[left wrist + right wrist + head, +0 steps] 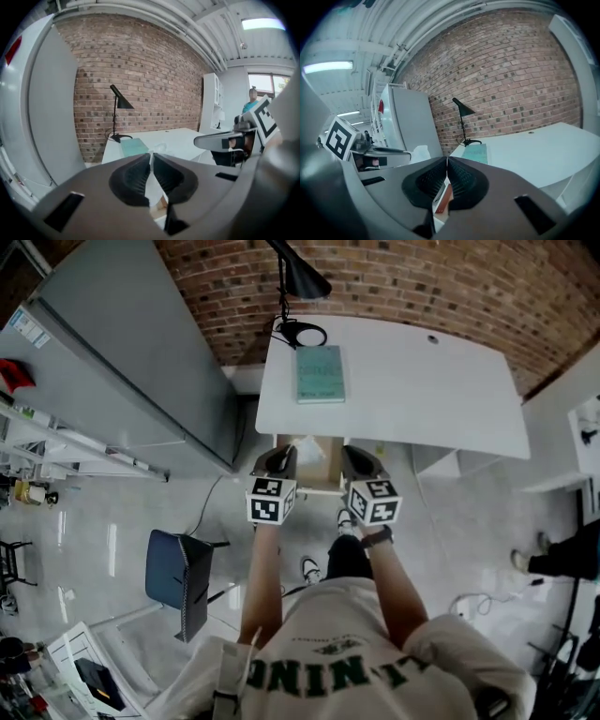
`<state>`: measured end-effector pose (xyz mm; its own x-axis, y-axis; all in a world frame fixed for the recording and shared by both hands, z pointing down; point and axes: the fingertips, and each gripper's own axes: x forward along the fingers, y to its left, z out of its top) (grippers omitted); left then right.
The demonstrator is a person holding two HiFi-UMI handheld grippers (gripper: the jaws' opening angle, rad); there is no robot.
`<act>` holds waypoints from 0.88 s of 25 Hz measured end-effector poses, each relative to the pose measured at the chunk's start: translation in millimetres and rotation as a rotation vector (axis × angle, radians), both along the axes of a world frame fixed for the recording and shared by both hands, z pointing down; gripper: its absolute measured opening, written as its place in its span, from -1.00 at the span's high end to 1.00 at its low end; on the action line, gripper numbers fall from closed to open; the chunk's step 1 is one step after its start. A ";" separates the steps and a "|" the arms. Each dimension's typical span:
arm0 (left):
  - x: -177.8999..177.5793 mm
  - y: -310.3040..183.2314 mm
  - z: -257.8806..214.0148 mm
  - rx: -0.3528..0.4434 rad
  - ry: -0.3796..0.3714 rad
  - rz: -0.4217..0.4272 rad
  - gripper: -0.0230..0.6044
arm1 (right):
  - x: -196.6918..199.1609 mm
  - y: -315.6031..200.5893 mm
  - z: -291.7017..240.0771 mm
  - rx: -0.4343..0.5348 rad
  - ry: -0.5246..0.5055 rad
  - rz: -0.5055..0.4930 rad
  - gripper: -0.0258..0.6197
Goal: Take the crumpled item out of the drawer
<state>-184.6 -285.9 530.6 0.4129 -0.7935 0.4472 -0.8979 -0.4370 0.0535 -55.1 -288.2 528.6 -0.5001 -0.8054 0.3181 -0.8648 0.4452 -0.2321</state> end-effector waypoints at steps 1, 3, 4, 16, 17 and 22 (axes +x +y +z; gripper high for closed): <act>-1.2 2.2 -12.4 0.027 0.010 -0.008 0.86 | -1.1 1.9 -6.6 0.020 0.008 0.002 0.91; -3.7 5.4 -34.9 0.074 0.032 -0.023 0.86 | -2.6 4.7 -20.6 0.058 0.016 0.007 0.91; -4.6 6.4 -45.4 0.096 0.047 -0.030 0.86 | -2.9 5.3 -28.4 0.078 0.018 0.012 0.91; -16.9 26.0 -112.9 0.315 0.070 -0.116 0.86 | 2.9 16.6 -83.4 0.223 0.036 0.069 0.91; -18.0 26.5 -115.7 0.325 0.070 -0.117 0.86 | 2.9 17.5 -84.3 0.226 0.036 0.069 0.91; -19.4 30.0 -117.0 0.345 0.064 -0.115 0.86 | 3.3 21.9 -87.5 0.244 0.041 0.074 0.91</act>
